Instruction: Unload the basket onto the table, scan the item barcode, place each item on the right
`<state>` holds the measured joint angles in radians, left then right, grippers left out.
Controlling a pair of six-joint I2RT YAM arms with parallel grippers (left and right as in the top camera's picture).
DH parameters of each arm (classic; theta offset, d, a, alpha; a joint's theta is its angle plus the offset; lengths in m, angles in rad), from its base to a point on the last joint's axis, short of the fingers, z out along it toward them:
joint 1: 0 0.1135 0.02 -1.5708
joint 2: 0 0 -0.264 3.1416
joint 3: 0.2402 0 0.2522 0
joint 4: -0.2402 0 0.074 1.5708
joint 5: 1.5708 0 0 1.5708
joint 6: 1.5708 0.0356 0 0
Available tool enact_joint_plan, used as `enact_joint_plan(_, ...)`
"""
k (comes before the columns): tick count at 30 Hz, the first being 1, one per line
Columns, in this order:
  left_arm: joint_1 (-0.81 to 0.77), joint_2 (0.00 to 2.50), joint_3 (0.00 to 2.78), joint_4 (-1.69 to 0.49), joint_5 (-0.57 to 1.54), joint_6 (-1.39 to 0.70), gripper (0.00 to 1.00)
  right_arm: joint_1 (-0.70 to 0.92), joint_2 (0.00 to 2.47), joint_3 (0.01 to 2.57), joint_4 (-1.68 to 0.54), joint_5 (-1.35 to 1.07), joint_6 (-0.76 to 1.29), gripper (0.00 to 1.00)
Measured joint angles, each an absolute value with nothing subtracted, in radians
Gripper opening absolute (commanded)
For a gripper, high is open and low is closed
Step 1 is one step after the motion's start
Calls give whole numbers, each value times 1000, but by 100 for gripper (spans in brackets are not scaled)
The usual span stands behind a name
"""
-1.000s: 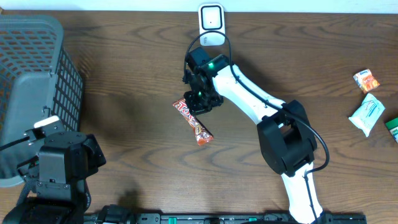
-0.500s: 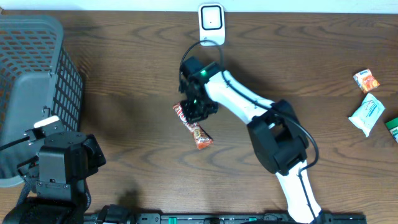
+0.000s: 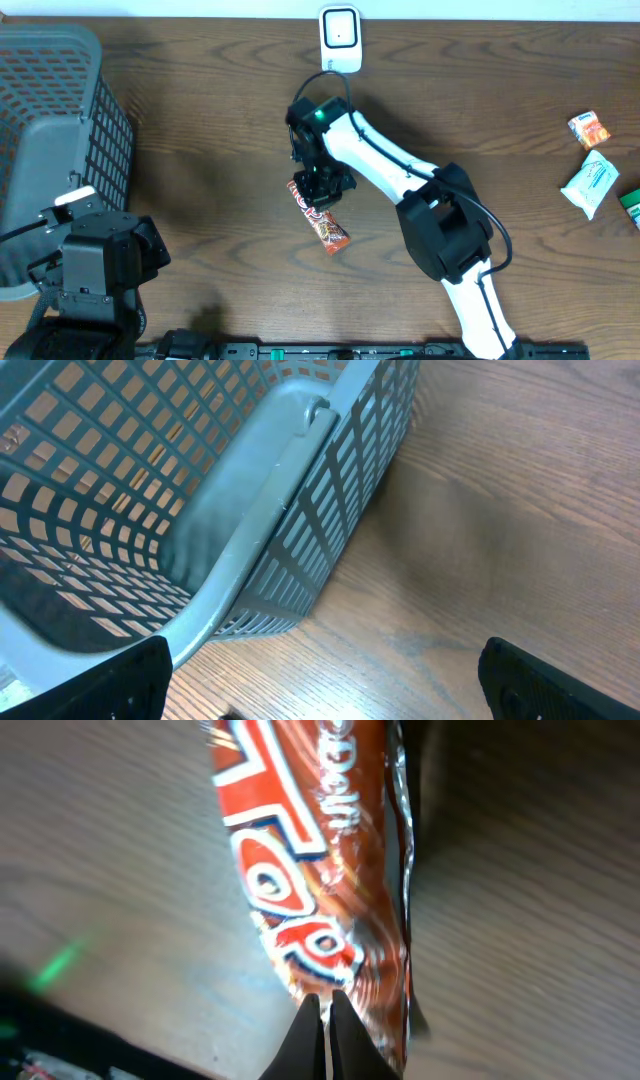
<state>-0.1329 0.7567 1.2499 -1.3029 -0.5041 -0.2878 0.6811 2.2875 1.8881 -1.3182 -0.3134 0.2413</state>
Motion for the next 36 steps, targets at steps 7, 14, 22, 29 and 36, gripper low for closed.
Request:
enact_joint_plan(7,-133,757,1250,-1303,-504,-288,98,708,2246,1903,-1339,-327,197,1)
enact_joint_plan(14,-133,757,1250,-1303,-505,-288,98,744,2246,1772,-1262,-328,192,1)
enact_joint_plan(22,-133,757,1250,-1303,-504,-288,98,750,2246,1670,-1278,-215,231,1)
enact_joint_plan(29,-133,757,1250,-1303,-504,-288,98,746,2245,1800,-1348,-131,237,26)
enact_joint_plan(36,-133,757,1250,-1303,-504,-288,98,744,2241,1848,-1371,-94,103,99)
